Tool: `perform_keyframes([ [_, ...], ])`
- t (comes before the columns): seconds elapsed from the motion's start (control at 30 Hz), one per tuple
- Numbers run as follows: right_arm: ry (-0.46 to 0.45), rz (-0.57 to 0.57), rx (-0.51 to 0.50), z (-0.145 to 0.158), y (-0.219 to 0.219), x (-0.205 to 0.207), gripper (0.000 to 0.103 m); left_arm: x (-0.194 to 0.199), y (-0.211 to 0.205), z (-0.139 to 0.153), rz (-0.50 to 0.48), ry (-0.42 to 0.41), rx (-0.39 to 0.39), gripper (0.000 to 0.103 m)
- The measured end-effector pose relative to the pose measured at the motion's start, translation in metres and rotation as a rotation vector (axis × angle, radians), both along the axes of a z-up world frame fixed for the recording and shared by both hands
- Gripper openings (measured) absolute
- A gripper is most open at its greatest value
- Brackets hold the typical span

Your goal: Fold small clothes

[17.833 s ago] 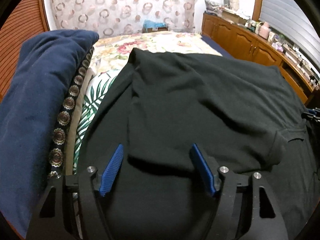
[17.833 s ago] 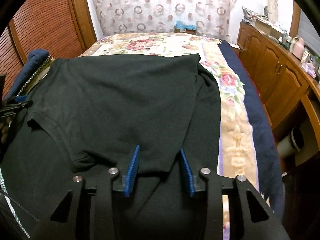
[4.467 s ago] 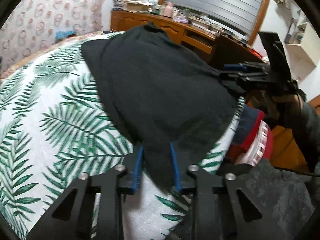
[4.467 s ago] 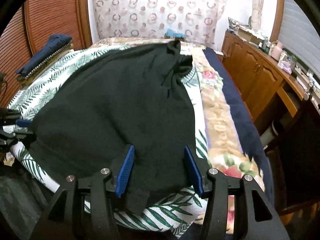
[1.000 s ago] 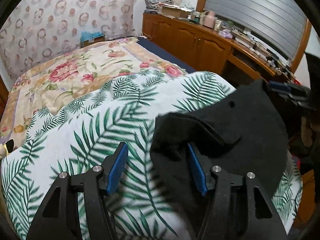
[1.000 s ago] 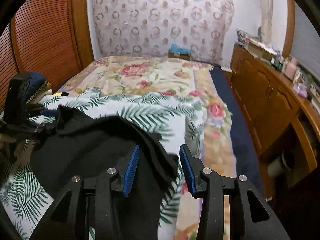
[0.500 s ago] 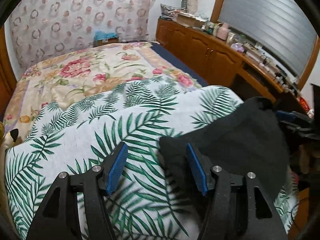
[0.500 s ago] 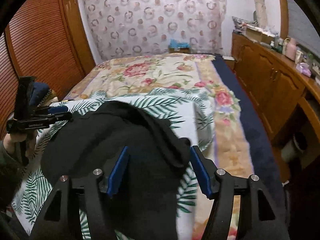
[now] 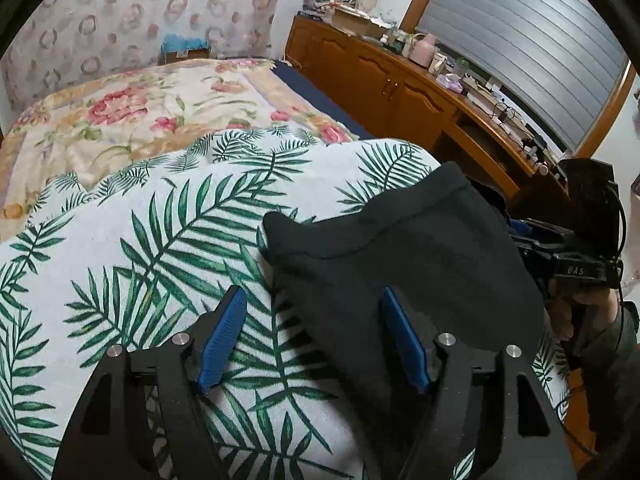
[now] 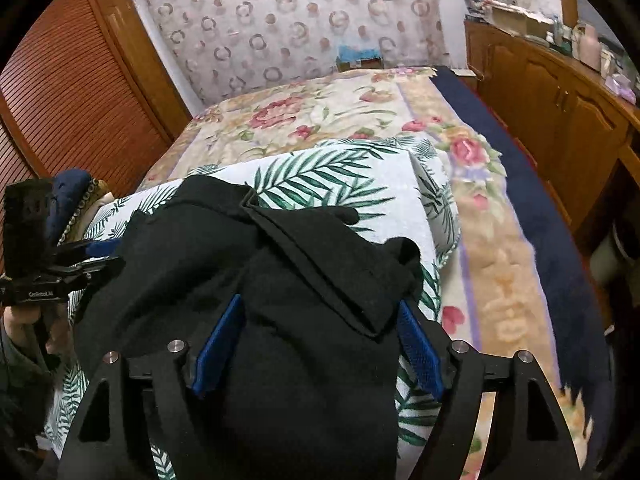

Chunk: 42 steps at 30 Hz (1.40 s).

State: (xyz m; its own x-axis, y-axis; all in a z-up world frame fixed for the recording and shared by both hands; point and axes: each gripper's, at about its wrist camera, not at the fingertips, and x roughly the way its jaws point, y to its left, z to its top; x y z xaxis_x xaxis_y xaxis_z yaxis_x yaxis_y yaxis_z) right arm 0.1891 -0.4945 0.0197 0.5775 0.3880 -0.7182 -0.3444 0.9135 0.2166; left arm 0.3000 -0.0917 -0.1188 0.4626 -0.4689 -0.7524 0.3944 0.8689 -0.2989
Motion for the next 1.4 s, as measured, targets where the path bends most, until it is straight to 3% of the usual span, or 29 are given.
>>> perform_keyframes([
  [0.17,0.002,0.038,0.002,-0.005,0.003,0.007,0.075,0.002,-0.005,0.001,-0.021,-0.002,-0.022,0.069],
  [0.23,0.007,0.053,0.019,-0.007,0.004,0.007,0.069,0.002,-0.008,0.000,-0.044,0.000,-0.039,0.052],
  [0.3,0.006,0.059,0.019,-0.009,0.005,0.007,0.067,0.004,-0.010,-0.001,-0.061,0.019,-0.067,0.042],
  [0.33,0.006,0.067,0.023,-0.010,0.004,0.008,0.059,0.005,-0.010,0.000,-0.064,0.023,-0.074,0.032],
  [0.43,0.009,0.084,0.044,-0.013,0.008,0.007,0.042,0.007,-0.011,0.000,-0.067,0.040,-0.095,0.015],
  [0.53,-0.006,0.096,0.044,-0.010,0.009,0.003,0.027,-0.001,-0.012,0.009,-0.074,0.008,-0.095,0.013],
  [0.7,-0.129,0.099,-0.026,0.013,0.017,-0.020,0.024,-0.030,-0.009,0.046,-0.081,-0.109,-0.125,0.012],
  [0.87,-0.245,0.125,-0.025,0.037,0.026,-0.043,0.023,-0.059,0.004,0.086,-0.068,-0.227,-0.143,0.012],
  [1.13,-0.395,0.241,-0.035,0.080,0.076,-0.054,0.023,-0.100,0.068,0.136,0.055,-0.392,-0.142,0.012],
  [1.4,-0.472,0.455,-0.055,0.100,0.174,-0.027,0.023,-0.146,0.158,0.158,0.261,-0.497,-0.090,0.012],
])
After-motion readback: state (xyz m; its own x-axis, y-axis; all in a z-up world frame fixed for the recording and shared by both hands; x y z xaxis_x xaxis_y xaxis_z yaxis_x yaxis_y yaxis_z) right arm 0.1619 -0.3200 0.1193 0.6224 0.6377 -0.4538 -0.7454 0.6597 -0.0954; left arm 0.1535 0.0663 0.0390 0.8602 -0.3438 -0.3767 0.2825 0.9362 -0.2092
